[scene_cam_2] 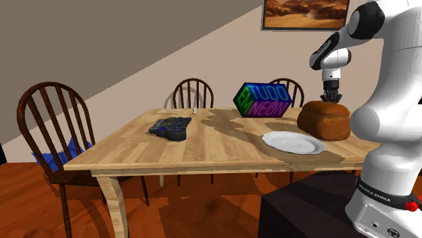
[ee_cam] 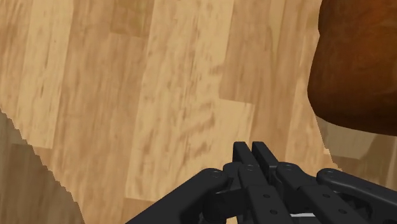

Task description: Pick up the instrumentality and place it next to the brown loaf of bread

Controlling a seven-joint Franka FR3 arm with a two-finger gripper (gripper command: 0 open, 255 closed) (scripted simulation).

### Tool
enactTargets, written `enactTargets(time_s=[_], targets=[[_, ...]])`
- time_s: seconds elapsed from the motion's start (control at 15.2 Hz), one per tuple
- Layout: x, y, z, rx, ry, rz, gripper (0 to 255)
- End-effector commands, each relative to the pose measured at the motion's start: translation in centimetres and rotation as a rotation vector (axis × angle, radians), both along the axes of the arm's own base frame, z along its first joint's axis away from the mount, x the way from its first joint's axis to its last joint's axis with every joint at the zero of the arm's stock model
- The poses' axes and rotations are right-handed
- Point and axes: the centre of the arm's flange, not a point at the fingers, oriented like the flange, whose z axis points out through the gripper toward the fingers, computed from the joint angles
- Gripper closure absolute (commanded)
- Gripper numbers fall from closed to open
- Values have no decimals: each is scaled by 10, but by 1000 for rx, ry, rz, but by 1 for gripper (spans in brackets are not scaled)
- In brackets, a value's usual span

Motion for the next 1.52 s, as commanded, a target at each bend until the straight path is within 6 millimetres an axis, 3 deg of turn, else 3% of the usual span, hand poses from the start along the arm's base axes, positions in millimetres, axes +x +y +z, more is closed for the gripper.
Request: enactTargets(time_s=[0.0, 0.86, 1.32, 1.39, 1.45], targets=[[0, 0, -10, 0, 0, 0, 255], [0, 0, -78, 0, 0, 0, 255], [0, 0, -78, 0, 0, 0, 255], [0, 0, -78, 0, 0, 0, 0], [0, 0, -78, 0, 0, 0, 0]])
